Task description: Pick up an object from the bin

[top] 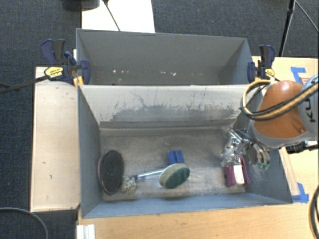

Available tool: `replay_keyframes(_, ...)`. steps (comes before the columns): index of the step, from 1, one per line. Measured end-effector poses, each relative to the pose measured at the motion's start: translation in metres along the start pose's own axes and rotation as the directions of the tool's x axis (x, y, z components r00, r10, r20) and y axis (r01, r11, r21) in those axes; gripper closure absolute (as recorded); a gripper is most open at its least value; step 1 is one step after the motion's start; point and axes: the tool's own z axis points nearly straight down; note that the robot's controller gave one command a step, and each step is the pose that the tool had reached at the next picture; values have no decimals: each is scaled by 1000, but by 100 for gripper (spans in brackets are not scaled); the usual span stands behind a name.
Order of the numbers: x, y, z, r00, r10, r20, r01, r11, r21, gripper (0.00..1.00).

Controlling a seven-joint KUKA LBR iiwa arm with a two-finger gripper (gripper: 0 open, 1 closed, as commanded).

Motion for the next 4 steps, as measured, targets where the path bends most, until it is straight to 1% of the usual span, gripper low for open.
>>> replay_keyframes(1,35,-19,-150,998,-56,7,56,998,7,100)
replay_keyframes(2,36,-19,-145,998,-57,0,57,998,6,0)
replay_keyframes(3,6,41,18,965,-262,2,262,965,5,0)
replay_keyframes(4,53,82,-26,939,-343,-2,343,939,2,0)
